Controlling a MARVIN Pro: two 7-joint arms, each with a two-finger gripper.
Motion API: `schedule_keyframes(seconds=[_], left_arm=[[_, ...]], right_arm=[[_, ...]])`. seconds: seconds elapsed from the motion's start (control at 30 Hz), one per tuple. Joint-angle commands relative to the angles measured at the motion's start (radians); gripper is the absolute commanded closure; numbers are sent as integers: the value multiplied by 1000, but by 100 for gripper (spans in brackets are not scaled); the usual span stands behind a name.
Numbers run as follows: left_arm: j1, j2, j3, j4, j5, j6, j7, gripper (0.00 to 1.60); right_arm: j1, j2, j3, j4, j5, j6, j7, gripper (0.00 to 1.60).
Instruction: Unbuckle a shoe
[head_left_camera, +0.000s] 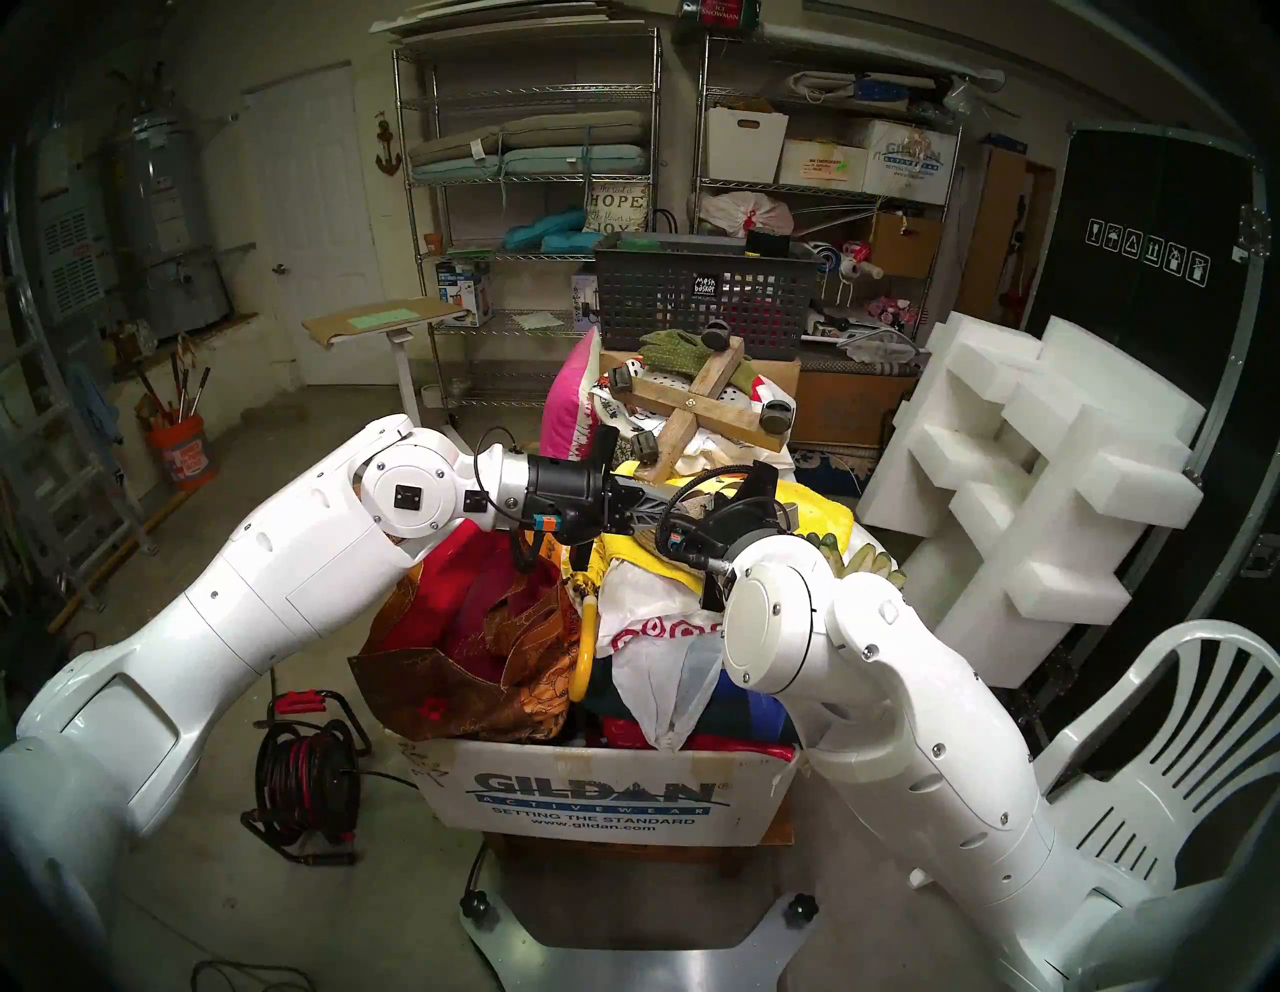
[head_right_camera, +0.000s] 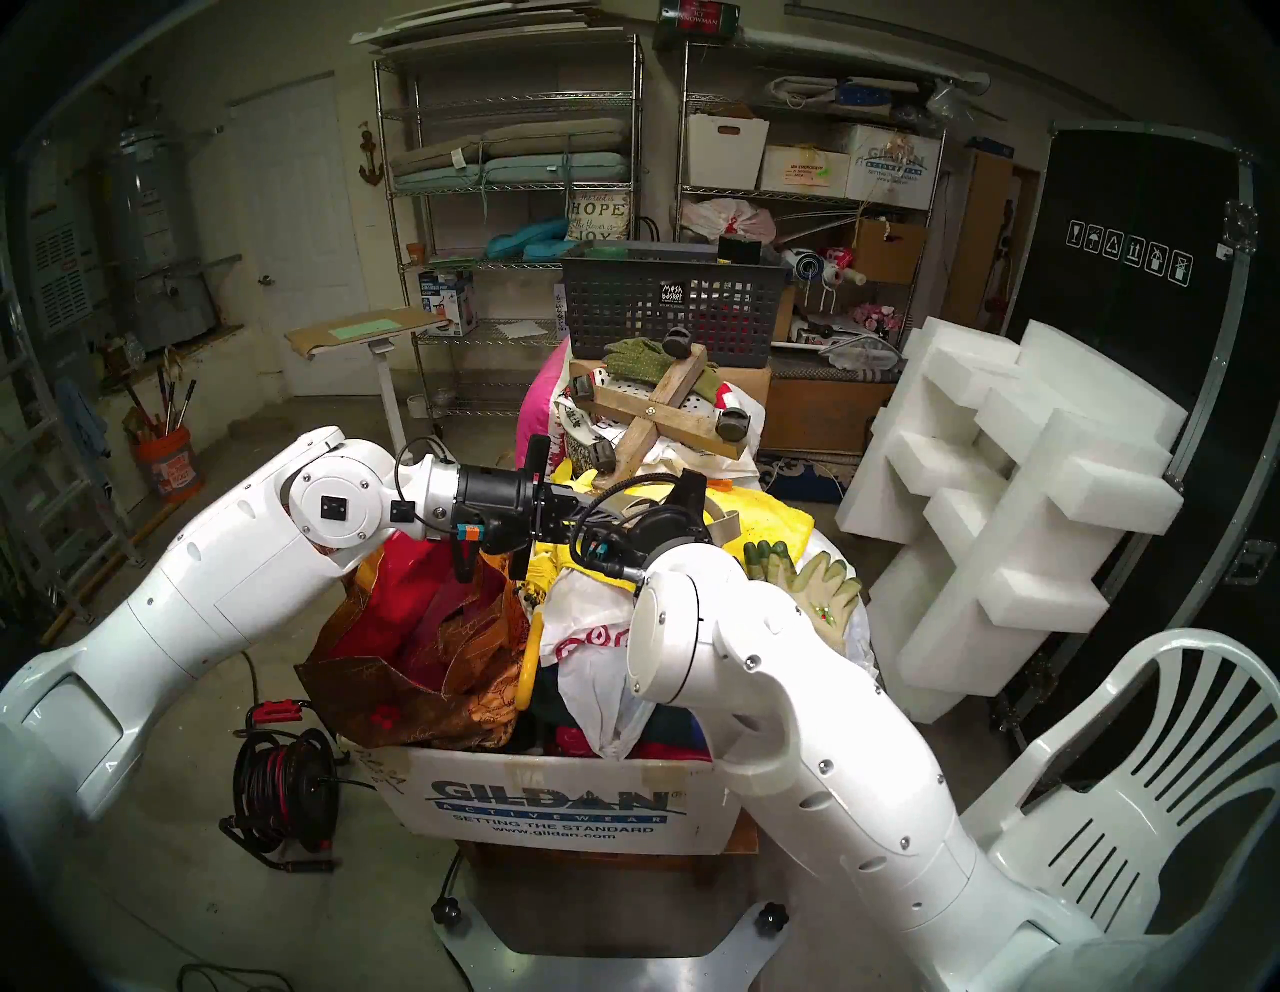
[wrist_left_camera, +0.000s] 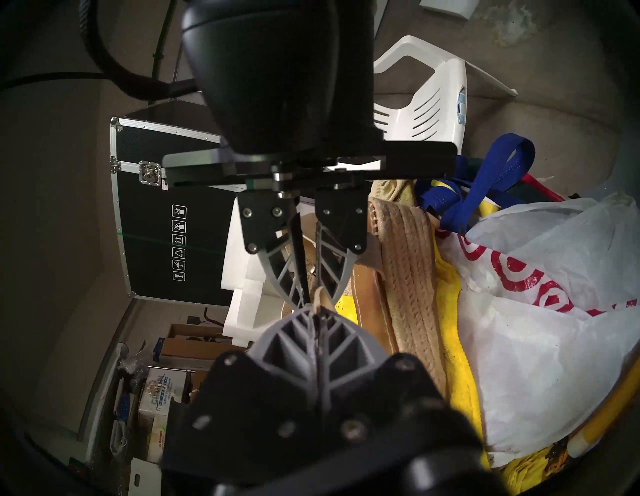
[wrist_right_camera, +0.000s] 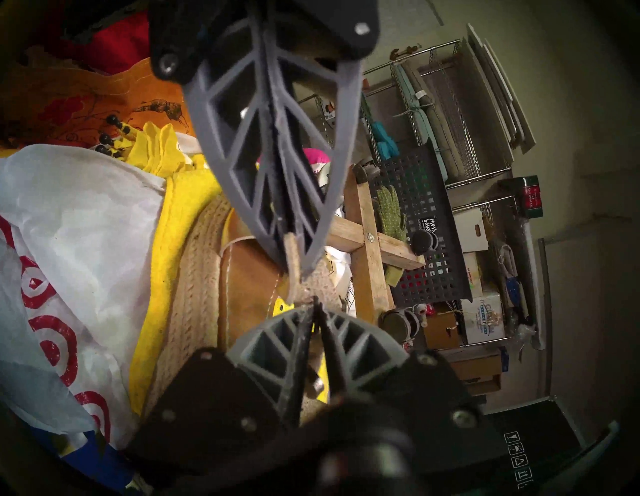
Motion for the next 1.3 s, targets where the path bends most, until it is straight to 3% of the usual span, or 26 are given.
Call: schedule_keyframes(seconds=[0.0,0.07,0.43,0.67,0.8,0.9,1.0,1.13,1.17,1.27], left_arm=[[-12,1,-15,-7,0,3,10,160],[-11,2,-15,-7,1,4,10,160],[-20,-18,-9,19,7,2,9,160],[-41,-47,3,43,3,-10,-4,160],[-46,-49,2,42,-6,-12,-8,150],[-47,-44,-1,39,-24,-17,-14,125],[-47,-37,-1,38,-32,-23,-21,124],[-45,-32,-1,36,-46,-33,-27,104],[-46,-31,-1,36,-48,-34,-29,90],[-49,-28,-3,37,-48,-39,-32,88]], right_arm=[[10,0,9,-11,-7,-2,-17,139],[4,2,13,-19,-2,-5,-17,160],[-66,58,80,-126,98,-54,20,160],[-84,69,93,-134,132,-87,17,160],[-84,68,92,-119,129,-91,8,160],[-79,65,94,-106,128,-91,4,160],[-75,60,93,-91,127,-93,-6,160],[-68,54,93,-79,125,-95,-15,160],[-66,53,93,-78,125,-95,-16,160],[-64,52,93,-76,124,-96,-17,160]])
